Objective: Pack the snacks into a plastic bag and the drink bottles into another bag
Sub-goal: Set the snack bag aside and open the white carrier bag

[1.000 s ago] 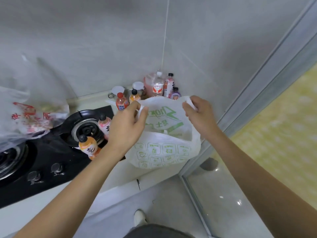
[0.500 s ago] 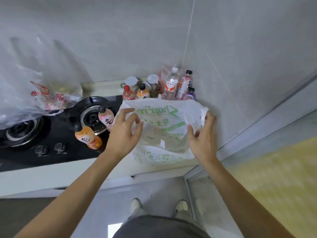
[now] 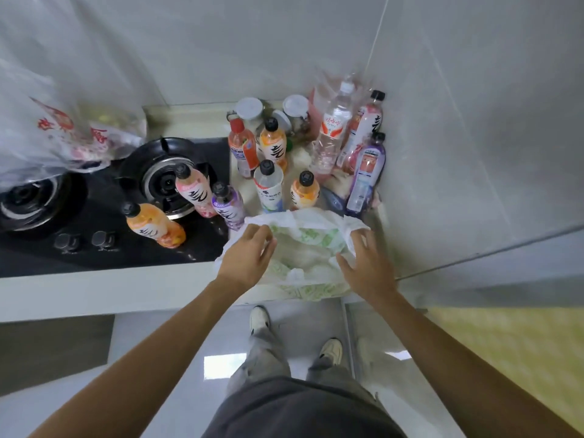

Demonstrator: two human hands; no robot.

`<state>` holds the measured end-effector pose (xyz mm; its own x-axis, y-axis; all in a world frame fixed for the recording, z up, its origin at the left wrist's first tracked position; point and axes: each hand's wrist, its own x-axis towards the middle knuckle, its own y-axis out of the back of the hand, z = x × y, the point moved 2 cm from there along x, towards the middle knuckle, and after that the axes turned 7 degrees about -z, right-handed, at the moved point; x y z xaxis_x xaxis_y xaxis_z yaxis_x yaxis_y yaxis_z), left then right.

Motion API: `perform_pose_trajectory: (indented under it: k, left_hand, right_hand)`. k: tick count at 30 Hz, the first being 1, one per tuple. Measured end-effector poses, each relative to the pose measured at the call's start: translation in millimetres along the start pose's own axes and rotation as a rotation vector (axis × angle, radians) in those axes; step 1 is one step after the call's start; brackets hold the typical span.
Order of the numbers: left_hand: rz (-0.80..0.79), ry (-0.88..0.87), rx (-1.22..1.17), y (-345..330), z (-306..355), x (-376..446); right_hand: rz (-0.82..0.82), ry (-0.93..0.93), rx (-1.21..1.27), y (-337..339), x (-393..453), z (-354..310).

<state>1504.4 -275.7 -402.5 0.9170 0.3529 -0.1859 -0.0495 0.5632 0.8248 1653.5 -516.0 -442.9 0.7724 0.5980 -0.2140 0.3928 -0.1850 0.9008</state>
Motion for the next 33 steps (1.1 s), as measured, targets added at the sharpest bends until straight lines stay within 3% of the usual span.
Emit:
perform_pose_trajectory:
  k: [5,10,15,19,22,24,28,30,33]
  left_hand:
    - [-0.221,0.064,0.143,-28,-20,25]
    - [-0.412,0.186,0.454,-45,-28,47]
    - [-0.480,0.329,0.571,-51,-38,52]
    - [-0.463,0.314,0.536,-48,-40,46]
    - [-0.377,0.243,0.559,-42,-37,34]
    - [-0.260,0.131,0.595,-35,-32,24]
    - [-0.035,-0.294,0.524,-29,-22,18]
    - [-0.074,-0.442,0.495,-32,-22,25]
    - [-0.264,-0.487,0.581,-41,-25,39]
  right_hand:
    - [-0.181,-0.049,-0.066,-17,26,13]
    - [-0.282,-0.049,-0.163,-21,49,14]
    - [-0.323,-0.142,-0.199,-24,46,34]
    - [-0.361,-0.162,-0.212,-21,46,34]
    - [-0.301,-0.138,-0.210,-16,42,27]
    - [-0.177,-0.107,-0.207,-9,36,22]
    - [0.143,0.024,-0.229,10,19,7]
    - [0.188,0.189,-0.234,13,17,1]
    - [0.003,0.474,-0.249,0,23,1]
